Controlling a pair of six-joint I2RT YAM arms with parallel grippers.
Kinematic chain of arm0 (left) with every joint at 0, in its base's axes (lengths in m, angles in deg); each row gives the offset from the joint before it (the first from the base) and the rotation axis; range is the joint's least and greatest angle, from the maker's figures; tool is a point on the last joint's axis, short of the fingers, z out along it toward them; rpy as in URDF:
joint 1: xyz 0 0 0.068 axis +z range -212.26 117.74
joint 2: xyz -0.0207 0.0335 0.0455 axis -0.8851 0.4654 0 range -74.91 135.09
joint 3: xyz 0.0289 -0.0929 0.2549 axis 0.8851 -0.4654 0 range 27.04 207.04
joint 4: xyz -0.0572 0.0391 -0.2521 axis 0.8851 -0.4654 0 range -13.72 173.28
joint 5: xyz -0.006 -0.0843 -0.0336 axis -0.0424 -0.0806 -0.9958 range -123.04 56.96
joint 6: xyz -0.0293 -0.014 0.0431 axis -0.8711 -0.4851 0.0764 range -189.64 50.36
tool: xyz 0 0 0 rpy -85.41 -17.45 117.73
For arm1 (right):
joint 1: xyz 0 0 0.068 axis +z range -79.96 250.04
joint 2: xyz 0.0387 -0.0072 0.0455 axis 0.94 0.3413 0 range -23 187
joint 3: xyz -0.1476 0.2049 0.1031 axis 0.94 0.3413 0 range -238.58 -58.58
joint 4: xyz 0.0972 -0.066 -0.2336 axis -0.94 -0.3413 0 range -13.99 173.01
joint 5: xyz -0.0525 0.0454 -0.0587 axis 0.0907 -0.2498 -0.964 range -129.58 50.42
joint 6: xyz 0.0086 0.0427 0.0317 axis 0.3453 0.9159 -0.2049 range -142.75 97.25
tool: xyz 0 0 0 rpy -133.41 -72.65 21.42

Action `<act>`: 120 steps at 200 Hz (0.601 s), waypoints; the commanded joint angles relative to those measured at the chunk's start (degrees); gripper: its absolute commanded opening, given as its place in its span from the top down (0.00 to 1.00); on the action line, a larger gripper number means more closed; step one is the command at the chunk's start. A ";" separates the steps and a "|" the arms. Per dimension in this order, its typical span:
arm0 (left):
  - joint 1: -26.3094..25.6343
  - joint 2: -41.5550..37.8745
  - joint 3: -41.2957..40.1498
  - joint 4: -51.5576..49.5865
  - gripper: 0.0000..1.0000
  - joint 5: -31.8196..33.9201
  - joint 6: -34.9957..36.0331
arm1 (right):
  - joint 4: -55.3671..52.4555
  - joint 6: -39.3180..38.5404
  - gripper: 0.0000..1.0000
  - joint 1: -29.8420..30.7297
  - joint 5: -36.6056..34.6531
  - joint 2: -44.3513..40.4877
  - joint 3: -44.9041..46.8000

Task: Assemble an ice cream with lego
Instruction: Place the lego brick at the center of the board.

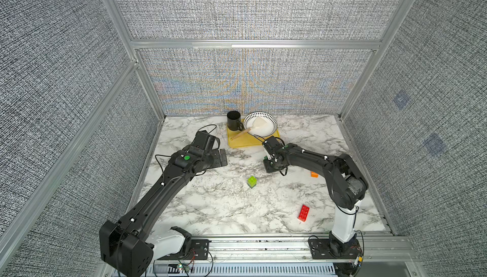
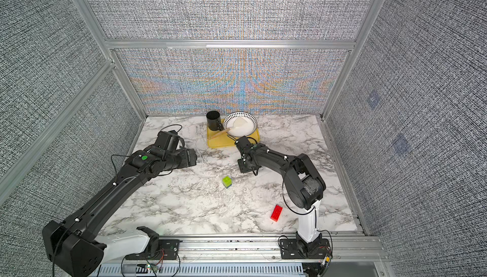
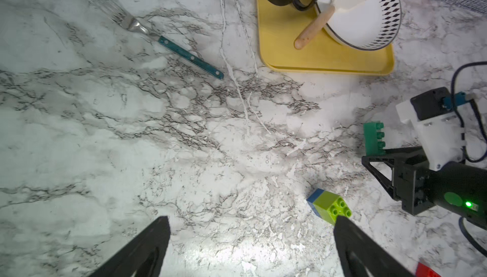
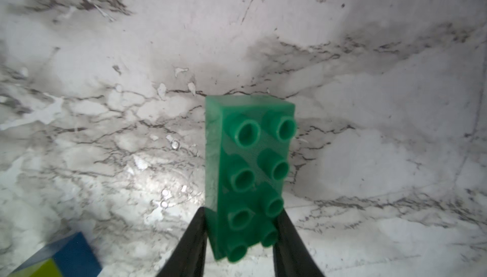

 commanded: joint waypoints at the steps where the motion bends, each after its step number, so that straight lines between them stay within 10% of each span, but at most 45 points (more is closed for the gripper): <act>1: 0.78 -0.53 -1.15 -0.52 0.00 1.23 0.22 | -3.60 -0.48 1.00 1.00 -4.44 3.13 -3.15; 41: 2.37 -2.12 -3.20 2.06 0.00 -2.90 -0.20 | -5.89 -1.21 0.94 2.19 -3.78 8.56 -10.59; 120: 3.47 0.36 -3.06 3.83 0.00 -10.54 0.54 | -1.17 -0.61 0.50 1.96 6.42 8.95 -11.89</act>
